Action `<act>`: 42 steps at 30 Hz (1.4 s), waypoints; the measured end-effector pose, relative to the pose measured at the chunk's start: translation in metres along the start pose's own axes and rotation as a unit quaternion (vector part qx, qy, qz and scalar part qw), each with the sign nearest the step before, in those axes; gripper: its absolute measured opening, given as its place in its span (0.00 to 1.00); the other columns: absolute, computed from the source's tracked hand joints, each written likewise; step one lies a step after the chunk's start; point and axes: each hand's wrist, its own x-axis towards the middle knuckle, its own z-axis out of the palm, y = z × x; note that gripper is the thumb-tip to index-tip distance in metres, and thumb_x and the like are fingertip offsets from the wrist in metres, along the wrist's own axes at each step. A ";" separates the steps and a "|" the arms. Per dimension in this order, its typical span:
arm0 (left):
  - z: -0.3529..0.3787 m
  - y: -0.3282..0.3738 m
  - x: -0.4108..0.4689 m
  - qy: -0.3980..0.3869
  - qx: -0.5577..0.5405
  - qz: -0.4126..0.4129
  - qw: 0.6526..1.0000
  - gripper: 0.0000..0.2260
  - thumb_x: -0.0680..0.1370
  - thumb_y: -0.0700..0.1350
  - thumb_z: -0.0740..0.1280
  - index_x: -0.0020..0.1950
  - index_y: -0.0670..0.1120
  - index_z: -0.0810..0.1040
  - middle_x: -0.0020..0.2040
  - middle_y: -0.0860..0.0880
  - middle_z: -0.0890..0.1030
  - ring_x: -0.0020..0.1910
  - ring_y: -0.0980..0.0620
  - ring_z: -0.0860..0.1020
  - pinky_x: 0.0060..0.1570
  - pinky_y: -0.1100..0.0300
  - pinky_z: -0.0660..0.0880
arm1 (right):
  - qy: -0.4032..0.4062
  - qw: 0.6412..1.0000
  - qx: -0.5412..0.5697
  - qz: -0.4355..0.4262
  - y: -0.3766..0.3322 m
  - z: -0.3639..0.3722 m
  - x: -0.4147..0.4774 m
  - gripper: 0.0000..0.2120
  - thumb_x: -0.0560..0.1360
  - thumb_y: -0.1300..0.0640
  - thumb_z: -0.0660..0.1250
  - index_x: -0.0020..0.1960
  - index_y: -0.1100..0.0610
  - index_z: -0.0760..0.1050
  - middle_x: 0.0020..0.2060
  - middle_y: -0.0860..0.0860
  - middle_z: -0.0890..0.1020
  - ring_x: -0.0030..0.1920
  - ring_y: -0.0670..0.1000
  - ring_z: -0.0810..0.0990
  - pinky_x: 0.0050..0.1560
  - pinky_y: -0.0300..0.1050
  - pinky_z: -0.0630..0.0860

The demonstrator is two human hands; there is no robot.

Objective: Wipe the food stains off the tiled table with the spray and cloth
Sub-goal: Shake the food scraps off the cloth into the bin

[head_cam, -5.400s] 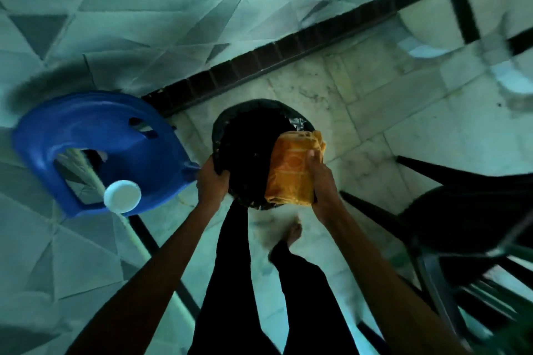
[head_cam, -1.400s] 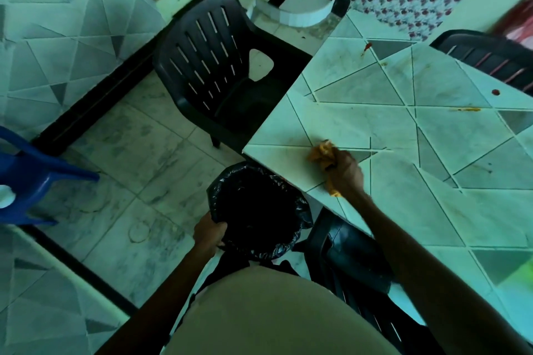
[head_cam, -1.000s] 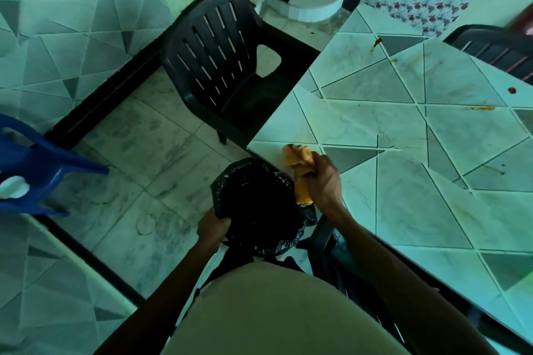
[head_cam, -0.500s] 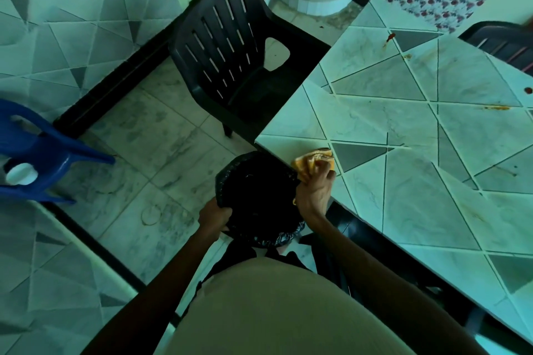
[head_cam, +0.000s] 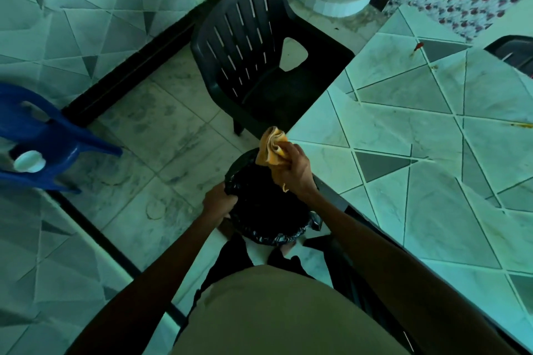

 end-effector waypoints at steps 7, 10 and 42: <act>-0.049 -0.001 0.035 -0.012 0.016 0.013 1.000 0.26 0.75 0.39 0.67 0.74 0.45 0.69 0.65 0.40 0.76 0.58 0.39 0.78 0.50 0.44 0.81 | -0.011 1.000 -0.028 0.002 -0.012 0.037 0.001 0.27 0.61 0.65 0.59 0.57 0.66 0.80 0.50 0.62 0.81 0.50 0.57 0.79 0.50 0.39 0.73; -0.076 -0.011 0.056 -0.015 0.011 0.016 1.000 0.28 0.70 0.43 0.67 0.70 0.45 0.72 0.64 0.40 0.76 0.61 0.39 0.76 0.56 0.42 0.79 | 0.010 1.000 -0.023 0.012 -0.032 0.055 0.008 0.25 0.61 0.65 0.58 0.56 0.67 0.81 0.48 0.60 0.82 0.47 0.54 0.78 0.46 0.22 0.66; -0.497 -0.005 0.320 0.219 -0.400 -0.070 0.887 0.23 0.75 0.40 0.69 0.70 0.48 0.72 0.59 0.42 0.80 0.51 0.42 0.81 0.45 0.45 0.83 | -0.274 0.847 0.326 0.318 -0.324 0.383 0.442 0.37 0.70 0.39 0.75 0.71 0.58 0.71 0.64 0.65 0.78 0.62 0.68 0.79 0.63 0.68 0.74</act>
